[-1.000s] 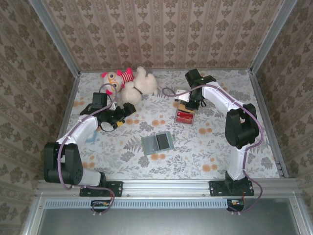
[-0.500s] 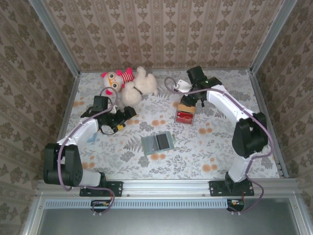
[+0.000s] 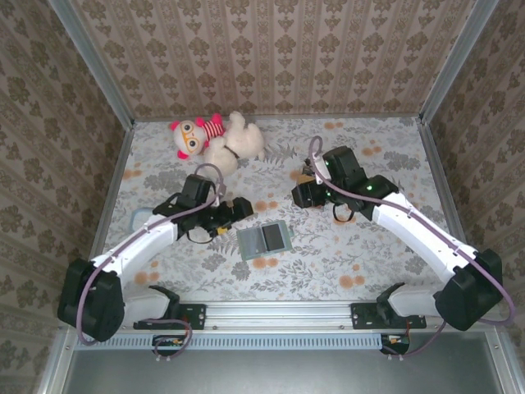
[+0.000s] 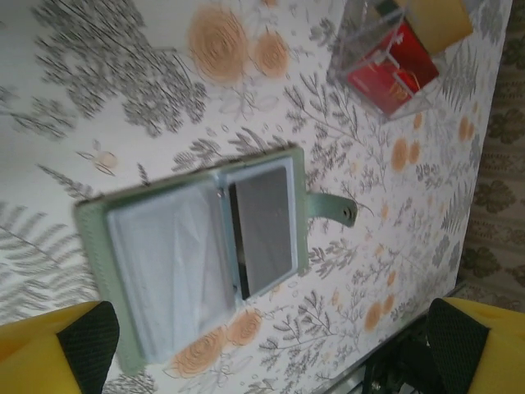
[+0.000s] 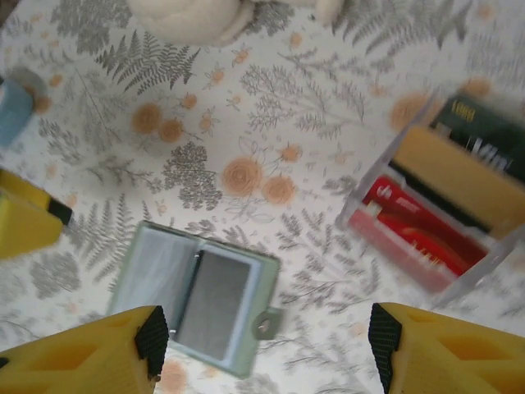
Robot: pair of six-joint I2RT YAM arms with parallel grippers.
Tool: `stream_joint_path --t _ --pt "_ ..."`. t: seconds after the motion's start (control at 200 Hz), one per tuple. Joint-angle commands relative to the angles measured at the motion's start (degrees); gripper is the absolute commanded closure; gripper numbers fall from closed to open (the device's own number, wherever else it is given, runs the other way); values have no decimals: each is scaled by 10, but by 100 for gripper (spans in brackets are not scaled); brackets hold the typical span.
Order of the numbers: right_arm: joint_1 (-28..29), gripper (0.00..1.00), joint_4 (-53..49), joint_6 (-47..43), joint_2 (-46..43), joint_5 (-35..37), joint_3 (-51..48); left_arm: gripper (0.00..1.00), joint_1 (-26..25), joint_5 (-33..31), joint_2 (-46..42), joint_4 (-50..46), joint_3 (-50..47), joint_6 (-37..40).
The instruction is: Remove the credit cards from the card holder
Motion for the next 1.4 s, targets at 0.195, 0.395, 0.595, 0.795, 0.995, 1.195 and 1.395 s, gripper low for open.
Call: stream_joint_path --t 0.195,0.395,0.595,0.795,0.995,1.195,1.395 --pt "78 34 80 256 15 -17 -100 0 -69 -49 38 53 3 -71" --pt "145 54 124 334 97 20 -111 26 -79 -71 83 57 21 -122" --pt "184 67 86 360 198 76 -52 40 -81 -85 93 58 24 -162" --pt "178 68 49 345 237 117 -12 54 -79 -47 150 70 45 -147" --pt "176 67 -5 345 267 159 26 61 -80 -32 185 88 49 -139" --pt "168 66 12 345 289 142 24 70 -81 -6 213 108 51 -138" --pt "163 67 21 338 303 120 21 72 -80 3 227 111 50 -134"
